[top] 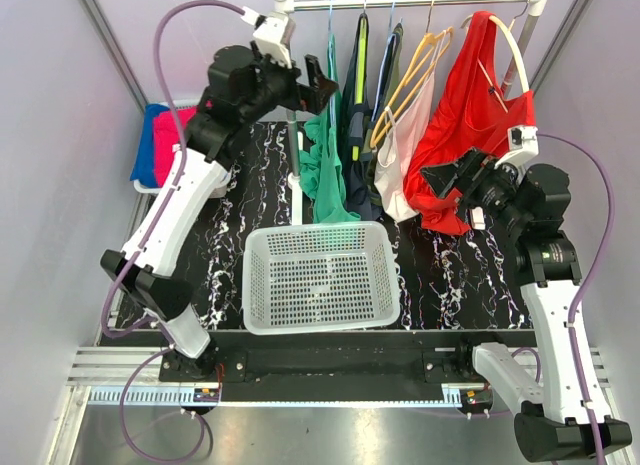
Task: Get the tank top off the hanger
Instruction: Pick up the hanger from the clothesline.
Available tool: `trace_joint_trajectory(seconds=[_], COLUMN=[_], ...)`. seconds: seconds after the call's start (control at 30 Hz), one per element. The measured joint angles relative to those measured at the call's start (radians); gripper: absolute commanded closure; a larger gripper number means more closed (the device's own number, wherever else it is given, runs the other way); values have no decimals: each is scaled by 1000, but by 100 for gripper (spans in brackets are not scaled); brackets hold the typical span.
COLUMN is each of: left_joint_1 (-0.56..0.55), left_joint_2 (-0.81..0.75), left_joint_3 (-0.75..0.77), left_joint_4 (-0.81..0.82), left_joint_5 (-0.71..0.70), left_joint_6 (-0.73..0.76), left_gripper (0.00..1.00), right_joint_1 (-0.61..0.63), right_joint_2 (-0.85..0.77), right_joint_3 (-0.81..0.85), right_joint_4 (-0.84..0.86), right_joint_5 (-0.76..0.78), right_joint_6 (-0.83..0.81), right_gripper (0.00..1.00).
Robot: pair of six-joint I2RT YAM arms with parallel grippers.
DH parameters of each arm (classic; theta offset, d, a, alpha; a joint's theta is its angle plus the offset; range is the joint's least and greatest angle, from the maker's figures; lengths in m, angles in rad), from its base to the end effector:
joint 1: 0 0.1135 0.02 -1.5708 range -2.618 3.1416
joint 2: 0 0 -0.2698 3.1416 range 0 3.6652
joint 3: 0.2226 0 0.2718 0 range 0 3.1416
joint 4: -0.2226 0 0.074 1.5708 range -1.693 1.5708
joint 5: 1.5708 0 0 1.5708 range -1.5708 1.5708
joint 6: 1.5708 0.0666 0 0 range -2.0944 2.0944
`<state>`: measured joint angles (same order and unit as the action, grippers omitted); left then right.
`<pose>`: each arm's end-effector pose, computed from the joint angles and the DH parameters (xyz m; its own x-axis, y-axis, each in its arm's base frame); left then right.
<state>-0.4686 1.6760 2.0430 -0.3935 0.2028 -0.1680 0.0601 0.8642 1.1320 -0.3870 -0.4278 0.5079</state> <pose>0.3628 -0.1987 0.5292 -0.1273 -0.1191 -0.9847 0.6093 0.7740 -0.1724 0.2162 0.0407 0.4307 -0.3303 0.4235 -0.8436 -0.3493 0.7754 0.5260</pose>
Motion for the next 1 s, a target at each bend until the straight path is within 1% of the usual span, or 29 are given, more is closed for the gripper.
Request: trace_joint_trajectory(seconds=[0.2, 0.3, 0.4, 0.5, 0.53, 0.63, 0.67, 0.77, 0.83, 1.0], left_joint_1=[-84, -99, -100, -101, -102, -111, -114, -120, -122, -123], left_joint_2=[46, 61, 67, 69, 69, 76, 79, 85, 88, 89], left_joint_3=[10, 13, 13, 13, 13, 13, 11, 9, 3, -15], left_joint_4=[-2, -1, 0, 4, 8, 25, 29, 29, 32, 29], left_joint_5=[-60, -111, -193, -267, -287, -321, -328, -346, -350, -350], left_joint_6=[-2, 0, 3, 15, 20, 38, 40, 49, 54, 53], left_gripper=[1, 1, 2, 10, 17, 28, 36, 44, 44, 35], right_joint_1=[0, 0, 0, 0, 0, 0, 0, 0, 0, 0], right_joint_2=[0, -1, -6, -17, -21, -31, -32, -36, -40, -54], right_joint_3=[-40, -55, -61, -62, -62, -62, -62, -61, -61, -61], right_joint_4=[0, 0, 0, 0, 1, 1, 1, 0, 0, 1], right_joint_5=[0, 0, 0, -1, -1, -2, -2, -2, -2, -4], right_joint_6=[-3, -3, -3, -3, -3, -2, -2, 0, 1, 3], right_gripper=[1, 2, 2, 4, 4, 4, 5, 5, 5, 5])
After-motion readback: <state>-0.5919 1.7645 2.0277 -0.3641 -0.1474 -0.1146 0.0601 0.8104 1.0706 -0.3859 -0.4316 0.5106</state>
